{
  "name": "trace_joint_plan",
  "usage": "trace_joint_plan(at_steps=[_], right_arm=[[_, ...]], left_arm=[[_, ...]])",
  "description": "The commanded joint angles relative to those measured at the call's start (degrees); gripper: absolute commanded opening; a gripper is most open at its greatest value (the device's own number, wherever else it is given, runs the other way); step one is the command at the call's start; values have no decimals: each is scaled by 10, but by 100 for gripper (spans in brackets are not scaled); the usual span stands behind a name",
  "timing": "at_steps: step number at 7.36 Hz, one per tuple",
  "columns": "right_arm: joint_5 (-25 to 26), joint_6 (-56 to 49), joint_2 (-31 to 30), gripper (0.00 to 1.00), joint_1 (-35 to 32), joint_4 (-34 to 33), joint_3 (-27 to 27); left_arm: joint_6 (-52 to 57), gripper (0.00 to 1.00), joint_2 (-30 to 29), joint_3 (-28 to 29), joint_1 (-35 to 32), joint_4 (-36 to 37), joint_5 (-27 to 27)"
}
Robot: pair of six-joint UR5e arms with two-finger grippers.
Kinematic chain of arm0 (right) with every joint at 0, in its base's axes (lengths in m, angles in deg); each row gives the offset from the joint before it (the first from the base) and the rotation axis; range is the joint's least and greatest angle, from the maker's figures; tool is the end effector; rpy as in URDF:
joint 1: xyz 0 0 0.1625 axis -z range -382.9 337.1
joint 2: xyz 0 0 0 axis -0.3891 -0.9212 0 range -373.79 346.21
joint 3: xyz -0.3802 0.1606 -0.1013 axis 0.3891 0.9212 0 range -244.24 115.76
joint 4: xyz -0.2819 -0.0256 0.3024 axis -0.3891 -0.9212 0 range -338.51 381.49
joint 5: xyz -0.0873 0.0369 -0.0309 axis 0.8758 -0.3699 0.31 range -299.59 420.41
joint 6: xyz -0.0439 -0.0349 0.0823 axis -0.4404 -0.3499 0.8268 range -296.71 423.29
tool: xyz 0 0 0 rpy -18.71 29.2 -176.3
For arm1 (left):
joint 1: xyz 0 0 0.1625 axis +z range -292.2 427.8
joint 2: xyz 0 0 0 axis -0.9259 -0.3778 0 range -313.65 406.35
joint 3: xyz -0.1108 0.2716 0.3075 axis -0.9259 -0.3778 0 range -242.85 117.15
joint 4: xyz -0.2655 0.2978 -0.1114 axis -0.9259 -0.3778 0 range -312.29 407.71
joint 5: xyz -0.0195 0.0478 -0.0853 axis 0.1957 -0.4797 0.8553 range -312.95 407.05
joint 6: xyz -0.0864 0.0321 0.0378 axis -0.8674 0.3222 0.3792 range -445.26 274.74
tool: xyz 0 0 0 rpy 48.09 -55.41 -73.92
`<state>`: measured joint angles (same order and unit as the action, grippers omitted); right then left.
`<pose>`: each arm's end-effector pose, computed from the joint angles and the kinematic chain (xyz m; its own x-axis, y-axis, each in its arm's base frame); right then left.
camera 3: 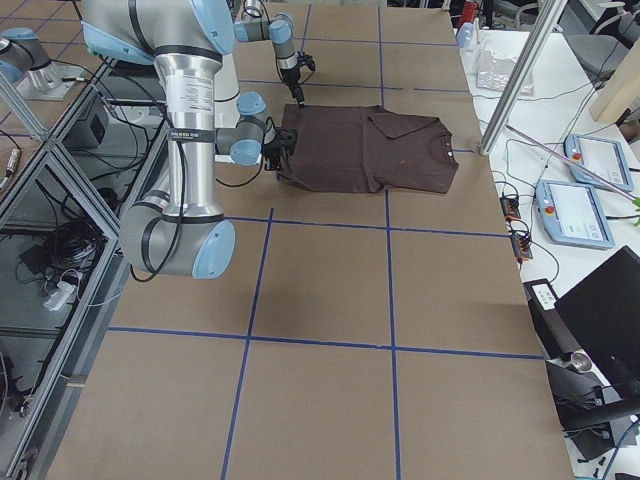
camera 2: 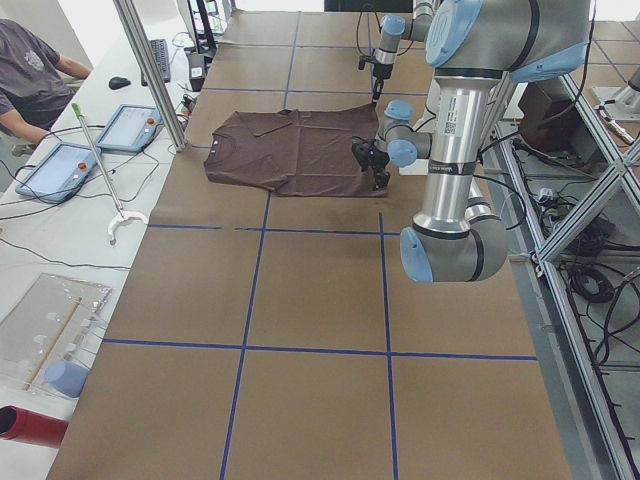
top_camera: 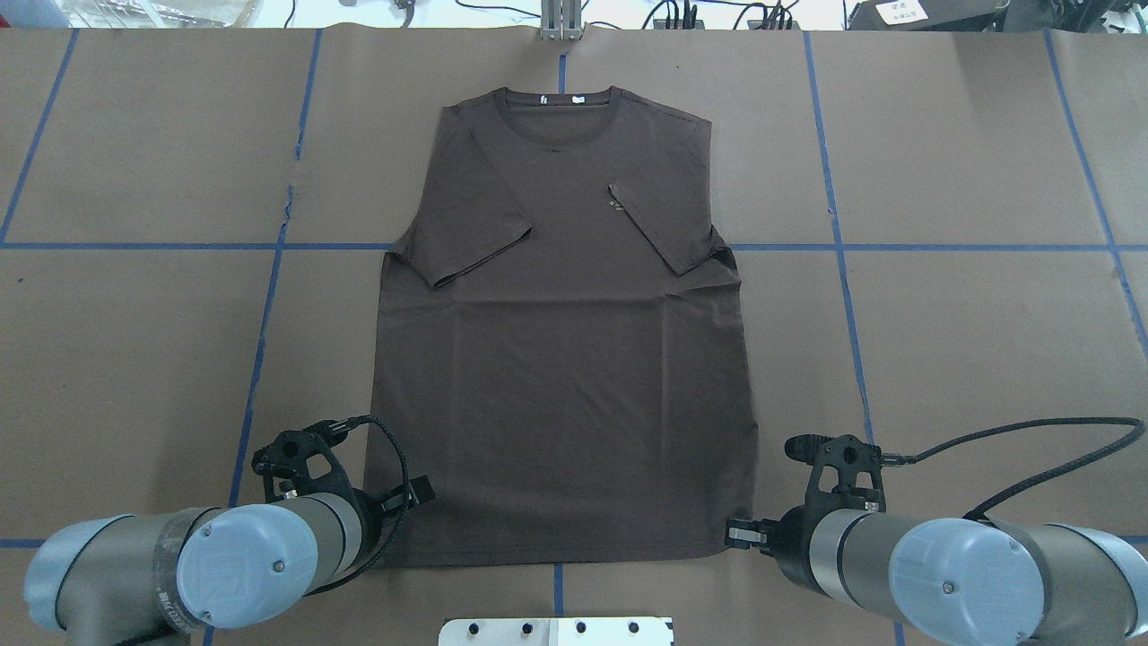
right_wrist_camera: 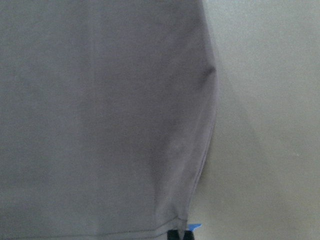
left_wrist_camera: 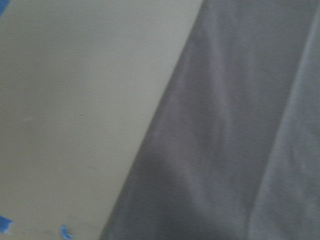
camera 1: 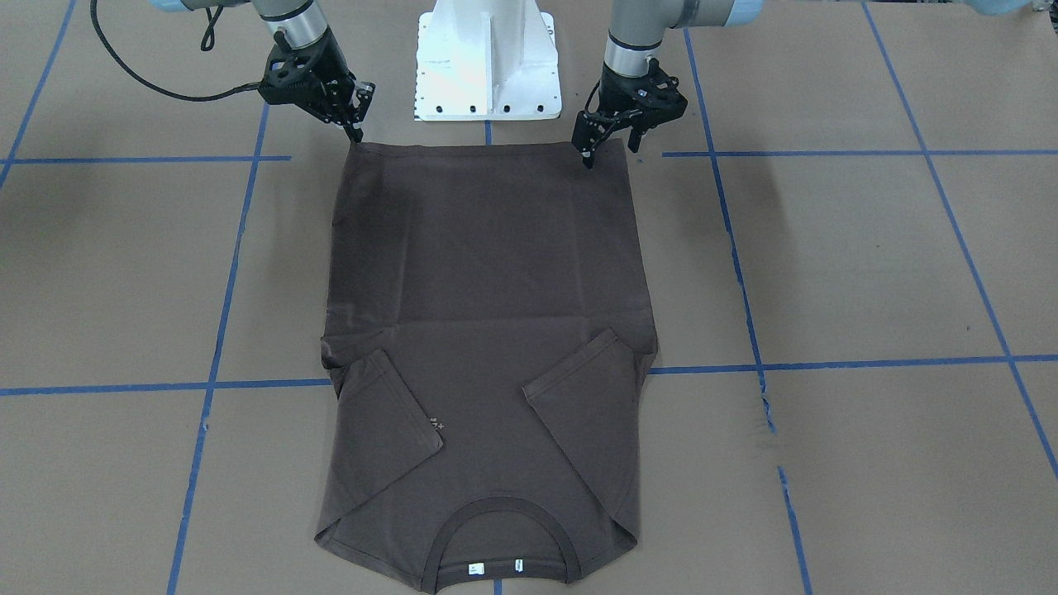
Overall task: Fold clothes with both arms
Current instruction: 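Move the left gripper down to the other hem corner nearest the robot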
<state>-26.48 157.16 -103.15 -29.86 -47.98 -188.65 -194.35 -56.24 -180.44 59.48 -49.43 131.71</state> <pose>-0.4440 -0.1939 0.3362 0.5487 0.1348 0.8251 -0.2028 0.9789 -0.0251 0.5066 -0.2182 0.3182 0.5647 -0.4117 -0.7153 0.4195 0.8896 -0.1808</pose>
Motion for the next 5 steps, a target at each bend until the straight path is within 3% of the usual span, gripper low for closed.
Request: trace_joint_plan(at_steps=[1, 4, 5], right_arm=[[0, 0, 0, 0, -1, 0, 0], [-1, 0, 0, 0, -1, 0, 0], [-1, 0, 0, 0, -1, 0, 0]], left_arm=[[-6, 97, 1, -2, 22, 29, 1], [-18, 93, 2, -4, 37, 39, 1], [-23, 83, 1, -4, 37, 40, 0]])
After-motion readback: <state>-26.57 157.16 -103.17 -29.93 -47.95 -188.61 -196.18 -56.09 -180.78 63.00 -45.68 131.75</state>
